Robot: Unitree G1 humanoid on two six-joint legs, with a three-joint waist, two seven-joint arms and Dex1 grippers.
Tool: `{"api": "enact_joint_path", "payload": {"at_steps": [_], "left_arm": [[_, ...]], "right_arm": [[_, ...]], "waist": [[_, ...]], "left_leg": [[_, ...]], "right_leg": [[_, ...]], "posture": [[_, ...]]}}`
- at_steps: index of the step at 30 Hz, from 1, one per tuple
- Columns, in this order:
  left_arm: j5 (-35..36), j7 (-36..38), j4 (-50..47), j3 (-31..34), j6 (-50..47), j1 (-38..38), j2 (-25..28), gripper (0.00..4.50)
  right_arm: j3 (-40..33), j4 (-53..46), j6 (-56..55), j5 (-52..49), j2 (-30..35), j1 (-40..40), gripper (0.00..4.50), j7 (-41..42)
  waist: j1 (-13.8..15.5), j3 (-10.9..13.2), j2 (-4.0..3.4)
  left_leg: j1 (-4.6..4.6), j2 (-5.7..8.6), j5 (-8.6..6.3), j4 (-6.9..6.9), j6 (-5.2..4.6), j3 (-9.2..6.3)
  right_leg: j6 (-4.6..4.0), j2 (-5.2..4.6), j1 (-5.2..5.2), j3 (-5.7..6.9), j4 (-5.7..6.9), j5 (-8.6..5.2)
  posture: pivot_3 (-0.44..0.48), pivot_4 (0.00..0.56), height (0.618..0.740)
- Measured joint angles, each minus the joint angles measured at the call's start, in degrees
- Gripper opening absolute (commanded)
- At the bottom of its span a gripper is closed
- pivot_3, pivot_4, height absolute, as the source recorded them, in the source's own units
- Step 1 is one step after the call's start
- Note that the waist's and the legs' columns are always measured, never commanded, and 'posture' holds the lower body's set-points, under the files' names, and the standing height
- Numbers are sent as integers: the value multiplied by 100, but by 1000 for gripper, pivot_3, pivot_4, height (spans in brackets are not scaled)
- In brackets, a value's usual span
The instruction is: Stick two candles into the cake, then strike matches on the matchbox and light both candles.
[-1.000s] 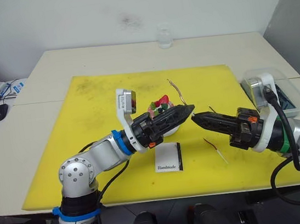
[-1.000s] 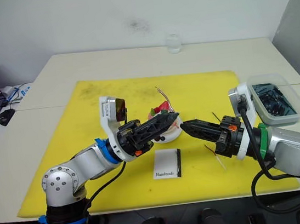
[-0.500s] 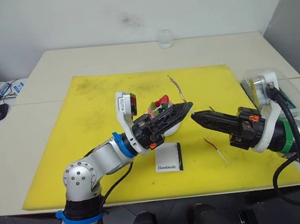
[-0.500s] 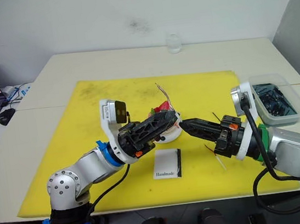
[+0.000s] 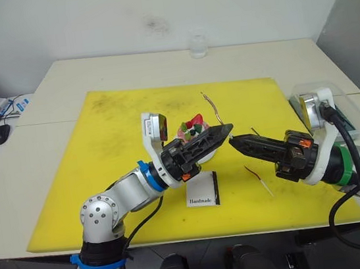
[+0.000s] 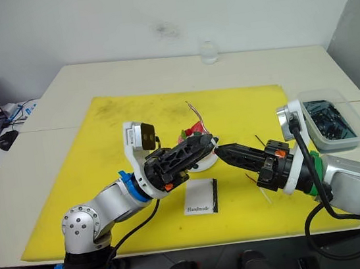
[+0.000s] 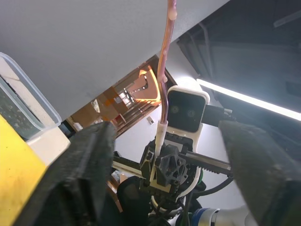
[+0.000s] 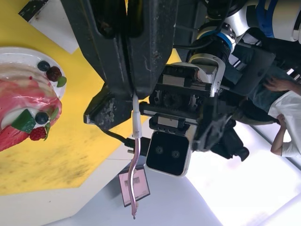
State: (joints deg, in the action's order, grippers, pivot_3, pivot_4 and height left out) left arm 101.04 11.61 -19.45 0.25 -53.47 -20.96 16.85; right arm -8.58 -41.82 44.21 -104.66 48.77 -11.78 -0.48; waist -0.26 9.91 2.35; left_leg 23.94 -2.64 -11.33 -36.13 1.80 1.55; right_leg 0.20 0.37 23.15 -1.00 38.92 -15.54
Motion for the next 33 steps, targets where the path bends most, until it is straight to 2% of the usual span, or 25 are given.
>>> {"api": "enact_joint_path", "payload": {"at_steps": [6, 9, 15, 19, 24, 29, 33], "left_arm": [[-69, 31, 48, -104, 24, -1, -32, 792], [-89, 45, 84, -101, 39, -3, -28, 49], [-137, 116, 87, -99, 38, -2, 4, 13], [-255, 208, 86, -99, 42, -2, 48, 0], [-910, 498, -61, -99, 52, -154, 272, 0], [-1521, 906, -186, 132, 61, -580, 918, 0], [-1988, 1423, -254, 376, 67, -797, 1639, 0]], "right_arm": [[76, -87, -44, -4, 1, 7, 0, -11], [87, -91, -63, -3, 1, 15, 0, -42], [140, -104, -107, -3, 1, 16, 0, -84], [163, -98, -111, 53, 1, 35, 845, -79], [147, -74, -10, 462, 269, 123, 2616, 151], [-68, -92, 157, 1066, 727, 355, 4352, 717], [-157, -150, 212, 1651, 945, 443, 4431, 1163]], "waist": [[0, 0, 0], [0, 0, 0], [0, 0, 0], [0, 0, 0], [2, 1, 1], [3, 2, 1], [-1, 5, 2]], "left_leg": [[0, 0, 0, 1, 0, 0], [1, 0, 0, 1, 0, -1], [2, 0, 0, 2, 0, 0], [2, 0, 0, 2, 0, -1], [4, 1, 0, 4, 0, 0], [5, -2, -1, 9, 1, -1], [5, -1, -1, 15, 2, 1]], "right_leg": [[0, 0, 0, 1, -1, 0], [-1, 0, 1, 1, -1, -1], [-1, 0, 2, 0, -4, -1], [-2, 0, 2, 1, -5, -1], [-4, 0, 3, 4, -7, -2], [-8, 0, 6, 6, -11, -5], [-11, 2, 9, 6, -15, -8]], "posture": [[0, 150, 740], [0, 150, 740], [0, 150, 740], [0, 150, 740], [0, 150, 740], [0, 150, 740], [0, 150, 740]]}}
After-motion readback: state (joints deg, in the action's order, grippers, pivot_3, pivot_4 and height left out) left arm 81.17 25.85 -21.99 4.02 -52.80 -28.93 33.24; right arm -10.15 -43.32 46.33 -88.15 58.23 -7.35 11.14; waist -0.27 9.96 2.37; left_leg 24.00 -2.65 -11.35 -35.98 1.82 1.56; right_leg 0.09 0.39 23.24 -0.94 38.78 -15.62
